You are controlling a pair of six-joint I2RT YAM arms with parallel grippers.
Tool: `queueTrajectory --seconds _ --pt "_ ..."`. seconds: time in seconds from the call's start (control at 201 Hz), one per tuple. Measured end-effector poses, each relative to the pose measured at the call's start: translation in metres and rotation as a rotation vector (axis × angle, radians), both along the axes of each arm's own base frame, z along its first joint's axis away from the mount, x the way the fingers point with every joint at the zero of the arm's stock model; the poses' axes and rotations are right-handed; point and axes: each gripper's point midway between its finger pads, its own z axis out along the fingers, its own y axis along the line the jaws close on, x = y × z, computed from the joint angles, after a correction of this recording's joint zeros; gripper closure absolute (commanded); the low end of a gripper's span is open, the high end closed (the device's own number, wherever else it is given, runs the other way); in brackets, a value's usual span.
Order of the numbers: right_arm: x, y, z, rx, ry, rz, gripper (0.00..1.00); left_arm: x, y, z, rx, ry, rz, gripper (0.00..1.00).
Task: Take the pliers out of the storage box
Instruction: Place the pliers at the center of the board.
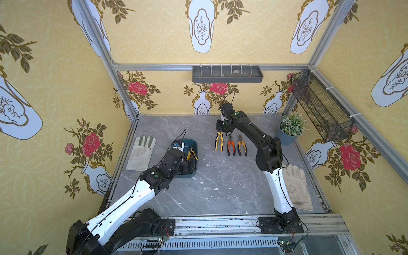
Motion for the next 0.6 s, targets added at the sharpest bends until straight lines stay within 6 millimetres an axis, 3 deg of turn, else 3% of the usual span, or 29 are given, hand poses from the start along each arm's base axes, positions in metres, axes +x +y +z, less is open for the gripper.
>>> queueTrajectory --seconds 0.279,0.602 --pt "0.003 0.003 -0.022 0.011 0.051 -0.008 0.90 0.000 0.000 -0.003 -0.007 0.012 -0.004 0.05" --pt "-0.003 0.006 -0.045 -0.004 0.101 -0.002 0.76 -0.001 0.001 0.008 -0.042 -0.019 -0.006 0.05"
